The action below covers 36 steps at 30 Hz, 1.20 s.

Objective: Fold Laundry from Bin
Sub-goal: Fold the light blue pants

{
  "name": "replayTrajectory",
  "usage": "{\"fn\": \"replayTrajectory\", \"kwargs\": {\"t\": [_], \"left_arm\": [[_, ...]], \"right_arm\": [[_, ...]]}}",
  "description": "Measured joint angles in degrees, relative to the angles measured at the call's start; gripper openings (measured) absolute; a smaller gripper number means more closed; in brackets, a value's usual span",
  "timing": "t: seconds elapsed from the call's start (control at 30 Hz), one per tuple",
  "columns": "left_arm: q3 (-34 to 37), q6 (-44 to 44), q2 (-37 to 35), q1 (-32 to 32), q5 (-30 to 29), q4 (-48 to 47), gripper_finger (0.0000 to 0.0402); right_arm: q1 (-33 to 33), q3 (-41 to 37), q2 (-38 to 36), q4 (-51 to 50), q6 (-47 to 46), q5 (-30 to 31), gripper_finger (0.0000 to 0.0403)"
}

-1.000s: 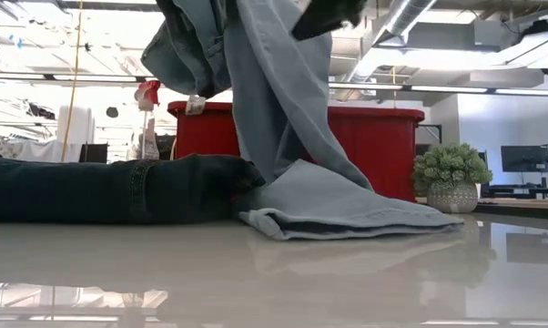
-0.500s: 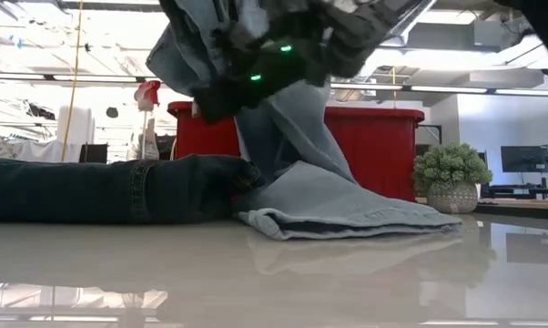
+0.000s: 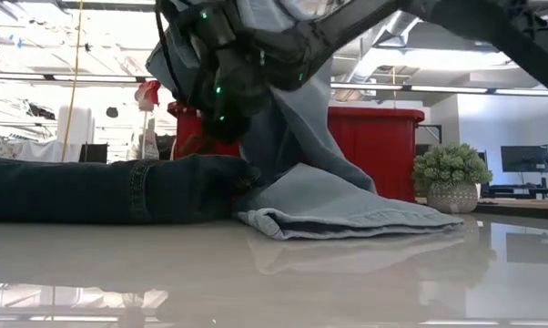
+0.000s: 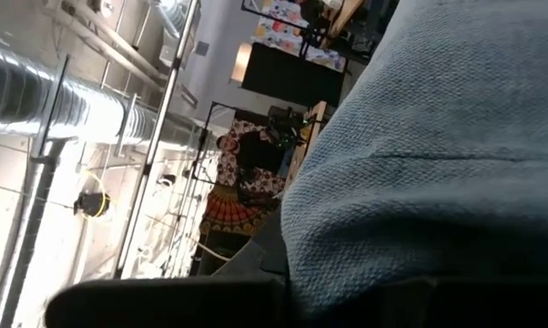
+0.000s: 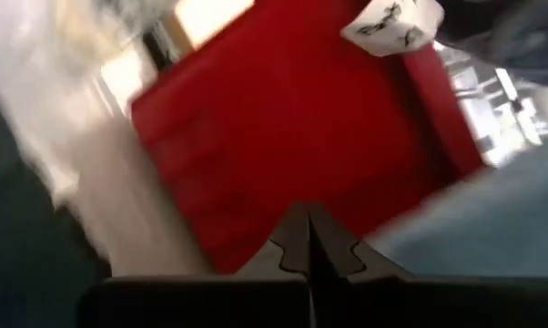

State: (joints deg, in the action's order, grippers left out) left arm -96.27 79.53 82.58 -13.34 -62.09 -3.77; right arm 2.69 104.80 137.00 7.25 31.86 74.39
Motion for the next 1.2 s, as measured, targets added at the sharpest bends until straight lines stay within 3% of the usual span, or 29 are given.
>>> {"fn": "replayTrajectory", "kwargs": {"t": [0.1,0.23,0.3,0.37,0.43,0.53,0.7,0.8,0.93,1.13,1.2], "left_arm": [[0.0,0.0,0.0,0.0,0.1,0.1,0.0015],[0.0,-0.9,-0.1,0.0,1.9,0.5,0.0015],[0.0,-0.7,-0.2,0.0,1.8,0.7,0.0015],[0.0,-0.9,-0.3,0.0,1.7,0.8,0.0016],[0.0,-1.3,-0.3,0.0,1.6,0.8,0.0016],[0.0,-1.8,-0.3,0.0,1.8,0.7,0.0016],[0.0,-2.9,-0.3,0.0,1.8,-0.3,0.0016],[0.0,-4.1,-0.3,0.0,1.8,-0.4,0.0016],[0.0,-4.3,0.0,0.0,1.8,-0.5,0.0016],[0.0,-5.4,0.0,0.0,0.3,-2.5,0.0016],[0.0,-5.3,0.0,0.0,-0.2,-3.5,0.0016]], "right_arm": [[1.4,-0.4,-6.2,-18.2,-6.0,-0.3,0.0017],[-0.7,-0.3,-18.2,-52.7,-34.0,-6.7,0.0021],[-2.1,-0.3,-24.1,-66.3,-45.6,-5.7,0.0021],[-2.4,-0.3,-29.3,-76.3,-54.9,-1.9,0.0019],[-1.5,-0.3,-33.1,-78.4,-58.0,-2.4,0.0018],[0.9,-4.3,-35.8,-66.9,-52.6,-7.9,0.0019],[3.5,-18.7,-32.6,-28.1,-33.8,-21.5,0.002],[2.3,-22.9,-26.9,-7.3,-24.1,-23.8,0.002],[0.0,-18.7,-17.0,3.0,-15.1,-21.5,0.002],[-1.1,-8.3,-6.0,3.0,-9.9,-3.2,0.0056],[-0.7,-6.5,-4.6,2.8,-9.0,-2.2,0.0083]]}}
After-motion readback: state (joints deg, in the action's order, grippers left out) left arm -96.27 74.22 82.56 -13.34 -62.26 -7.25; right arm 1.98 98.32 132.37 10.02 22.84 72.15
